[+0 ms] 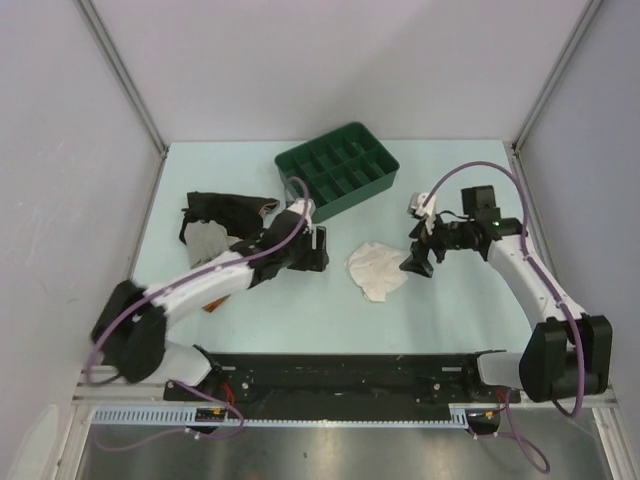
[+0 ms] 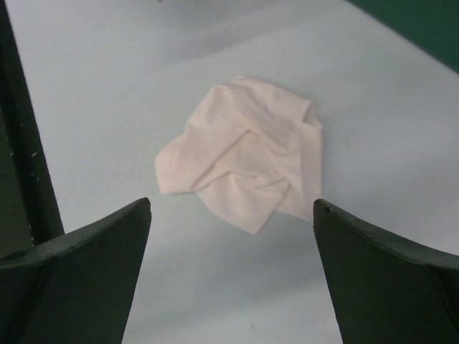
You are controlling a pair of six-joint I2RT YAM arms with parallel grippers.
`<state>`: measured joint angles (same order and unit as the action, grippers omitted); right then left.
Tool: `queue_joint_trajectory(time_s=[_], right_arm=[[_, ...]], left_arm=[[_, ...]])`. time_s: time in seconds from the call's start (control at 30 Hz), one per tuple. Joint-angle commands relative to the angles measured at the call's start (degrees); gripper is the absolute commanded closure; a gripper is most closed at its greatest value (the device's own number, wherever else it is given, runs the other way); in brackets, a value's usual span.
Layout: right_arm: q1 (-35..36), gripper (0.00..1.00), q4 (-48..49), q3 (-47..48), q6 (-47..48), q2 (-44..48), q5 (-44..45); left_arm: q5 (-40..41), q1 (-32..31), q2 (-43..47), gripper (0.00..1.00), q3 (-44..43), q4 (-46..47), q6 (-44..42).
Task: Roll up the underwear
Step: Place the underwear at the center of the board, then flatten out the underwear at the center of the board.
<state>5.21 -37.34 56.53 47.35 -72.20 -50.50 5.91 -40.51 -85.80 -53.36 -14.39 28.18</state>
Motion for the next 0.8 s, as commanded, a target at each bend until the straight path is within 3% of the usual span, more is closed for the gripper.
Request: queue_joint_trajectory(time_s=[0.0, 0.1, 0.3, 0.5, 0.77], right_arm=[[4.5, 0.03, -1.4, -0.3, 11.5, -4.2, -0.8], [6.2, 0.03, 1.7, -0.2, 13.9, -6.9, 1.3], [5.7, 0.06, 9.0, 6.7, 5.9, -17.2, 5.2], [6.6, 0.17, 7.2, 12.9, -3.7, -27.9, 8.0], [6.5, 0.19, 5.3, 13.3, -3.8, -32.5, 12.1]], left_arm=[[0.1, -1.1, 15.7, 0.23, 7.6, 6.9, -5.1], [-5.2, -1.1, 18.0, 0.22, 14.5, 10.6, -2.5], [-15.9, -1.1, 12.8, 0.25, 20.1, 23.4, 4.3], [-19.6, -1.1, 0.6, 0.31, 14.1, 29.4, 9.8], [-20.9, -1.4, -13.9, 0.34, 5.5, 31.0, 15.5]])
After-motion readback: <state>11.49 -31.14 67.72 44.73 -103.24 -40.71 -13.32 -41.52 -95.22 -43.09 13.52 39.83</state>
